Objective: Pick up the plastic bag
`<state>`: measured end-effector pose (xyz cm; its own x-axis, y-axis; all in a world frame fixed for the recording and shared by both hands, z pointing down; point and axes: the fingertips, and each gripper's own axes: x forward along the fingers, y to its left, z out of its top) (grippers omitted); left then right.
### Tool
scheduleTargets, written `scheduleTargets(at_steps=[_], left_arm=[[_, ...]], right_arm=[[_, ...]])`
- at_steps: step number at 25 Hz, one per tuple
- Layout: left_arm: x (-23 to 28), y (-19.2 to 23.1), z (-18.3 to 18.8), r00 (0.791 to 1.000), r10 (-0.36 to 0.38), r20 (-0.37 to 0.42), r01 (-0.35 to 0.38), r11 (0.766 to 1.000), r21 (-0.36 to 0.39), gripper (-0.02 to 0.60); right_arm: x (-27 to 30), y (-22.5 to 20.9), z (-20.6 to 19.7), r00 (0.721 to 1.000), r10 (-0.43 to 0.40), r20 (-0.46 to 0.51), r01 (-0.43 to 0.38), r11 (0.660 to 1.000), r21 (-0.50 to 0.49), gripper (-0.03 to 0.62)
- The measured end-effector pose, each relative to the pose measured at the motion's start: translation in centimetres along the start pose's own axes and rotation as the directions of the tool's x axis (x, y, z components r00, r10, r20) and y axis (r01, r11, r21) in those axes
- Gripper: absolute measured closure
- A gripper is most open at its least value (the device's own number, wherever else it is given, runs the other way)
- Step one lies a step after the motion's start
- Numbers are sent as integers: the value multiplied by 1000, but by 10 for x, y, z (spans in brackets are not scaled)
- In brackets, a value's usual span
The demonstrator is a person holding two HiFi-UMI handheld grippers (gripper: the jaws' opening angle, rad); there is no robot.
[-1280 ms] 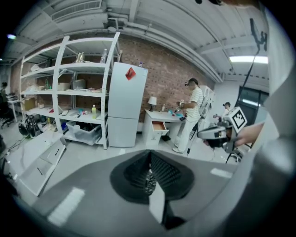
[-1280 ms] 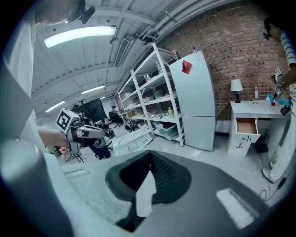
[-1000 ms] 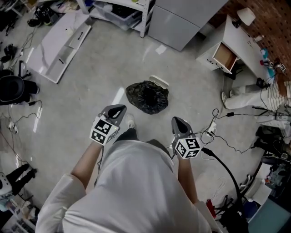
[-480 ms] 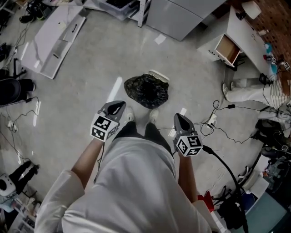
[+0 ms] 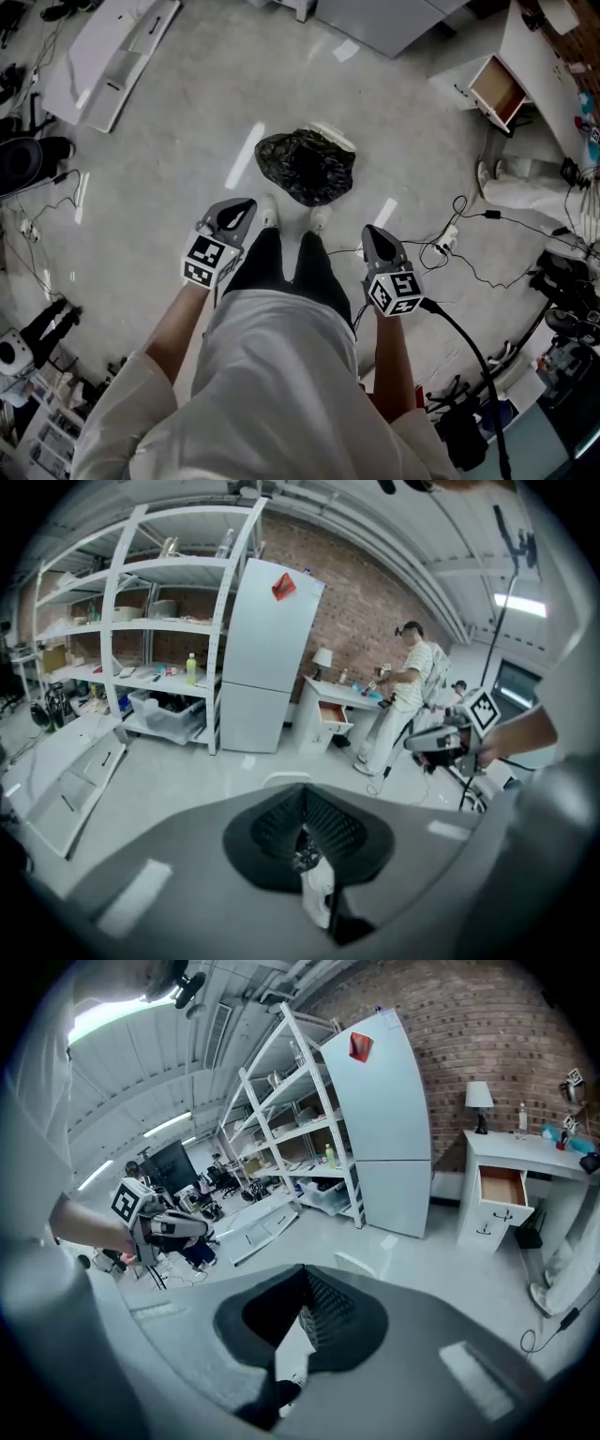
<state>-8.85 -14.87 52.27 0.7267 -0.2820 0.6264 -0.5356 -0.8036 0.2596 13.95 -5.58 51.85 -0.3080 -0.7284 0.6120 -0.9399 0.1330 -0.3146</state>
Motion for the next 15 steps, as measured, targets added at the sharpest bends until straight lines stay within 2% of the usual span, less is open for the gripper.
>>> scheduleTargets(at_steps=[5,10,15], left_arm=[[45,13,-41,997,23,-71,-23,1000,5,578],[98,29,-79,991,26,-130,-23,999,24,578],[147,49,-126,985,33,-168,-35,999,-13,578]], right_arm=[[29,-37,-47,996,10,-83,-10,1000,6,592],[65,-80,-90,991,-5,-136,12,998,55,592],[108,-120,-137,986,-25,-162,44,992,116,591]])
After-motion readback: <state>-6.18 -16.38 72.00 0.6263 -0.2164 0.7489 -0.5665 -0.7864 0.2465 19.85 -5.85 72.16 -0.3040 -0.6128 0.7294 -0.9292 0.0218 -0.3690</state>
